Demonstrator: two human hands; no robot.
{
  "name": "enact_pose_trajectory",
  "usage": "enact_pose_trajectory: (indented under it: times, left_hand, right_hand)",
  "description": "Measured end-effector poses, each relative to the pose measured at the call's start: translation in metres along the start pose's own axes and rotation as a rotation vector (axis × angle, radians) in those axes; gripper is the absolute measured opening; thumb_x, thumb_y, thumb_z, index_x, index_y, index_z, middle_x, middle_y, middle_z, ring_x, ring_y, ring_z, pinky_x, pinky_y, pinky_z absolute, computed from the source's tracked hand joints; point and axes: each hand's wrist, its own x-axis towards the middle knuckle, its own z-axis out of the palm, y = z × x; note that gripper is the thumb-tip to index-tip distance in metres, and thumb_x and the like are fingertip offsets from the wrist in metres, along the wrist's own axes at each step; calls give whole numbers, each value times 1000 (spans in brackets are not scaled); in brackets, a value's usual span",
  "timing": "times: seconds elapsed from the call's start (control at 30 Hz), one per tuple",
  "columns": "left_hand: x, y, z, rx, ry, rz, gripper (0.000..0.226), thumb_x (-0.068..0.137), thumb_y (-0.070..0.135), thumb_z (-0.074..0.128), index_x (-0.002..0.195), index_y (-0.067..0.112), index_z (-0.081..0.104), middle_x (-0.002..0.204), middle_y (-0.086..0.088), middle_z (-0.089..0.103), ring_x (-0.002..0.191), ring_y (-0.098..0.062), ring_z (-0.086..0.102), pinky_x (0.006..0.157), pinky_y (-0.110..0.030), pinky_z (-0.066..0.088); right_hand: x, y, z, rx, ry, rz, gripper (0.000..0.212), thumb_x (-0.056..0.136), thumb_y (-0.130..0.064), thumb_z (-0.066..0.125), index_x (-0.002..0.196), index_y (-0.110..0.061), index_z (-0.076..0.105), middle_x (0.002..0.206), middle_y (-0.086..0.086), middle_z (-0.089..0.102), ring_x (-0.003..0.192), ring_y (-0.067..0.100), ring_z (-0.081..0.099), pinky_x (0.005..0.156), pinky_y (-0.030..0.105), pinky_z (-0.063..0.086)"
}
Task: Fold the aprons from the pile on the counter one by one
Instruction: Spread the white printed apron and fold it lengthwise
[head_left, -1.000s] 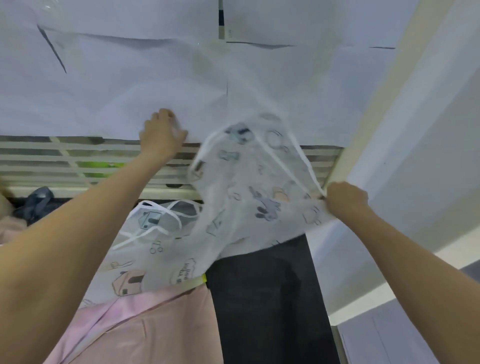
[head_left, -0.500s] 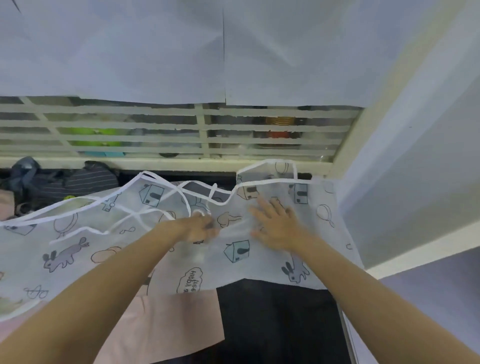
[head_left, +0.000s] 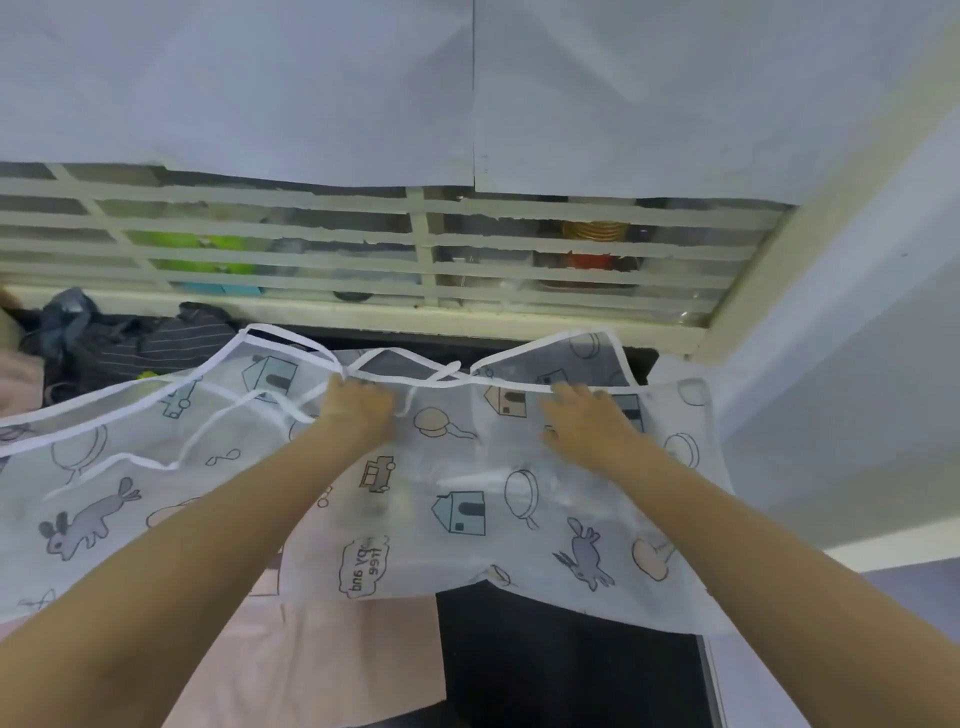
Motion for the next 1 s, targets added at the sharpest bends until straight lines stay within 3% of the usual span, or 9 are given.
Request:
enact_pose_trajectory:
  times: [0.1,0.23,0.33,0.43,0.57,0.67,0.8,0.9,1.0]
  left_hand:
    - [22,6,-11,-53,148,158,51,95,7,40,144,15,29,147,-6,35,134,-26,32,108,-39,27]
    - [49,18,-12,-185,121,295,68,93,5,47,150,16,11,156,-3,16,142,-23,18,110,-41,25]
    - [64,28,-12,-328,48,331,68,87,18,58,145,13,23,149,-6,27,136,-25,27,109,-38,24]
    - [73,31,-10,-356,92,317,57,83,22,60,134,16,36,136,-6,32,124,-28,33,105,-38,26]
    - [70,30,-4,-398,40,295,44,84,29,58,124,18,41,139,-4,24,121,-35,27,97,-44,35]
    - [67,21,-8,-419,-54,279,30,86,34,57,109,16,48,133,-7,28,114,-34,41,93,-40,40]
    - [54,3,-17,-457,-237,307,29,87,39,58,107,18,58,105,-1,53,98,-21,54,84,-31,43]
    - [29,-22,-11,-363,-274,375,24,83,39,64,100,22,63,99,3,57,93,-17,56,89,-34,47]
    - [0,-64,-17,-245,-283,291,18,83,49,61,88,32,59,99,10,56,100,-15,51,97,-34,36]
  right_hand:
    - [37,-5,-14,80,64,-141,51,96,-4,38,146,-8,26,156,10,16,140,28,23,108,41,30]
    - [76,-17,-22,183,27,-228,51,98,-12,40,146,-7,25,159,6,8,144,23,15,112,38,25]
    - [86,-16,-19,133,135,-257,46,97,-25,43,139,-9,37,153,4,22,137,23,26,107,39,28]
    - [85,-17,-11,66,209,-354,43,97,-24,40,137,-9,40,146,5,32,129,23,35,102,36,30]
    - [86,-18,4,110,8,-280,53,100,-29,35,148,-12,22,158,4,10,141,27,21,110,42,23]
    - [83,-17,10,145,-74,-190,61,98,-41,35,151,-19,14,158,2,5,139,37,16,109,50,25]
    - [72,-16,2,293,-125,-173,71,90,-52,51,145,-15,24,143,10,30,116,31,47,90,39,45]
    - [50,-18,-3,409,-255,-148,60,83,-55,60,125,-15,45,115,5,53,98,22,56,77,31,44]
    - [32,-20,-13,520,-427,-111,50,79,-43,69,113,-7,61,109,12,64,86,19,60,69,26,45]
